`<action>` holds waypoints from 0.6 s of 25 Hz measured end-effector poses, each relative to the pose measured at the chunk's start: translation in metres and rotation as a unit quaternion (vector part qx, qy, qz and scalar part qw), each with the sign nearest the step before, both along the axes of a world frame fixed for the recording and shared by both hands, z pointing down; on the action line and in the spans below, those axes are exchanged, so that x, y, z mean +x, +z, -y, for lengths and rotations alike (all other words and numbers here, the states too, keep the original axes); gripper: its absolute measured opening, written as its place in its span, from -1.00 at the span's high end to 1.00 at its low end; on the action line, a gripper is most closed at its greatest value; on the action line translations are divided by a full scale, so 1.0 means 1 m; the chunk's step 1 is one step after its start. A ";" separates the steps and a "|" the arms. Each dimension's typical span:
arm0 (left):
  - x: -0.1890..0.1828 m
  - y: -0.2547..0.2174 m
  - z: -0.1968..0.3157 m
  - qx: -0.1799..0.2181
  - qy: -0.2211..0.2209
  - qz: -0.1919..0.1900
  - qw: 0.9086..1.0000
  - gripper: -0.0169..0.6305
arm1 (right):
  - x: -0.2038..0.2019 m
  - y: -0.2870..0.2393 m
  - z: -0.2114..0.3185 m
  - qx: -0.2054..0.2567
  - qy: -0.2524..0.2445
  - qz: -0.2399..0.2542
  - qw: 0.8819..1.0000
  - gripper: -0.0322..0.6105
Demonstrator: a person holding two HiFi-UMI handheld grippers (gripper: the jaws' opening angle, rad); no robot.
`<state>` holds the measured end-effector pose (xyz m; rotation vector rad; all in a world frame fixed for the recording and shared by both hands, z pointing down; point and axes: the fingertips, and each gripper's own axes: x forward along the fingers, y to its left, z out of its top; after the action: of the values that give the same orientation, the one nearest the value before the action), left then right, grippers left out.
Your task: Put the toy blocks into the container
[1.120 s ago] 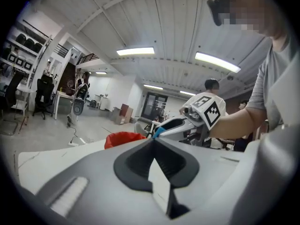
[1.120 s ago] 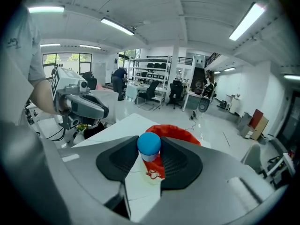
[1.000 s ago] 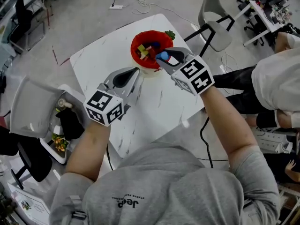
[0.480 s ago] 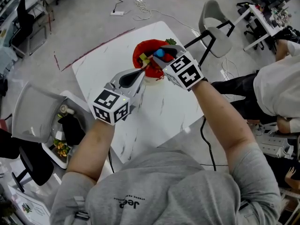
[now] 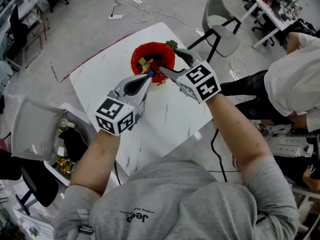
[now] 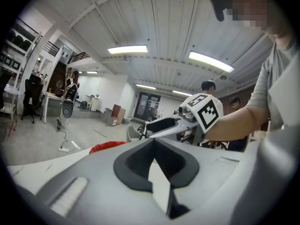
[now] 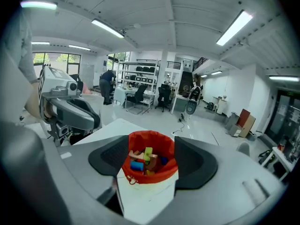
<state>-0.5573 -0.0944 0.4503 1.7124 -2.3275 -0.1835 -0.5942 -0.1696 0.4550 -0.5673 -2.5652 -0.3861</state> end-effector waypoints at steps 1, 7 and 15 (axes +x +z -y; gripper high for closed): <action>0.005 -0.001 0.007 0.001 0.009 0.002 1.000 0.77 | 0.009 -0.002 0.007 -0.005 0.008 0.003 1.000 0.02; 0.052 -0.012 0.066 0.009 0.082 0.011 0.997 0.77 | 0.081 -0.016 0.065 -0.035 0.086 0.021 0.995 0.02; 0.158 -0.040 0.155 0.019 0.205 0.033 0.978 0.77 | 0.243 -0.049 0.162 -0.059 0.224 0.070 0.970 0.02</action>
<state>-0.3994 -0.2492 0.4100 2.1997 -1.9641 -0.0962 -0.3514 -0.3318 0.4056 0.0123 -2.7617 -0.1185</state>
